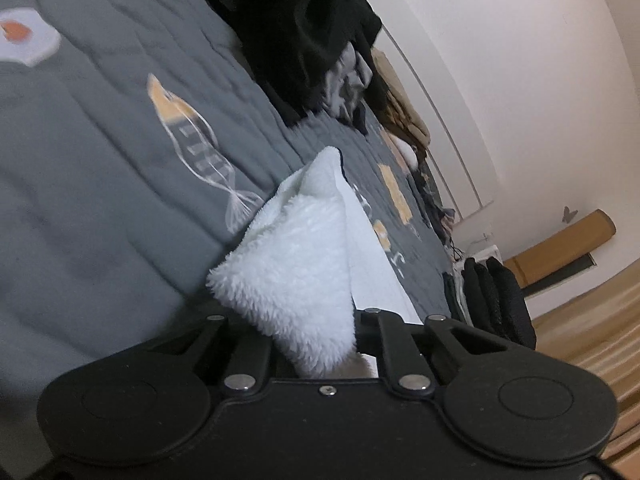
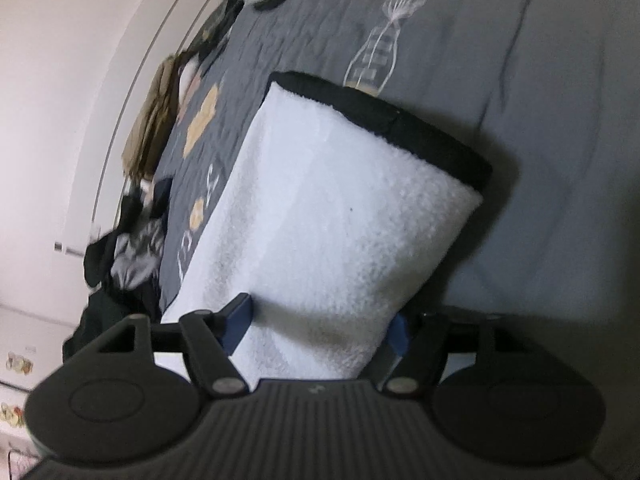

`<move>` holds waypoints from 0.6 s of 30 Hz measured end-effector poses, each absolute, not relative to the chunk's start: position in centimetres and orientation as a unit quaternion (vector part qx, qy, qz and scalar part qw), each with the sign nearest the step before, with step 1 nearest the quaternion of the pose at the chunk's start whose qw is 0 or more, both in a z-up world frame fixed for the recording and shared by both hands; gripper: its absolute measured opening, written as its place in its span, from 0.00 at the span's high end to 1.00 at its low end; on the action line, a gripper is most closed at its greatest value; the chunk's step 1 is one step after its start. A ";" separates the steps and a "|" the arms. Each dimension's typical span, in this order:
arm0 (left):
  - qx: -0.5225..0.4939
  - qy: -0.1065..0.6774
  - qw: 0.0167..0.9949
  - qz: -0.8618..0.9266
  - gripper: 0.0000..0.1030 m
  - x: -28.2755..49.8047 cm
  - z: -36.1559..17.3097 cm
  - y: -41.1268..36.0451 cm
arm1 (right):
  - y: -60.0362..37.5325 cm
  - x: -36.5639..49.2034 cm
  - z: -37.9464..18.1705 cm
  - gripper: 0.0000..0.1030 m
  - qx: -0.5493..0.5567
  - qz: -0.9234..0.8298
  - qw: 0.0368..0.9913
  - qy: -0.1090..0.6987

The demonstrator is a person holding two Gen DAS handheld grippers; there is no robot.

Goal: Fold clothes
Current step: 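Pinch the white fleece corner with the left gripper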

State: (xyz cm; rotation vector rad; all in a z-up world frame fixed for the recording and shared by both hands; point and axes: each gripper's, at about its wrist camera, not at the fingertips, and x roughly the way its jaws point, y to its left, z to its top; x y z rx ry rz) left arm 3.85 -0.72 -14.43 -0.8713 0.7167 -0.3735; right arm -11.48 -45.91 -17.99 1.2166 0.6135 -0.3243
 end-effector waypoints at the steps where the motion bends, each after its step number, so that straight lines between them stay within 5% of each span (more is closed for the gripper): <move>1: -0.410 0.334 0.831 -0.174 0.88 3.6 -14.2 0.0 | -45.4 -11.3 -18.0 0.34 0.559 -0.144 0.764 0.287; 18: -0.426 0.295 0.849 -0.099 0.88 -3.4 -12.0 15.5 | -32.3 -11.4 -16.7 0.33 0.540 -0.037 0.773 0.330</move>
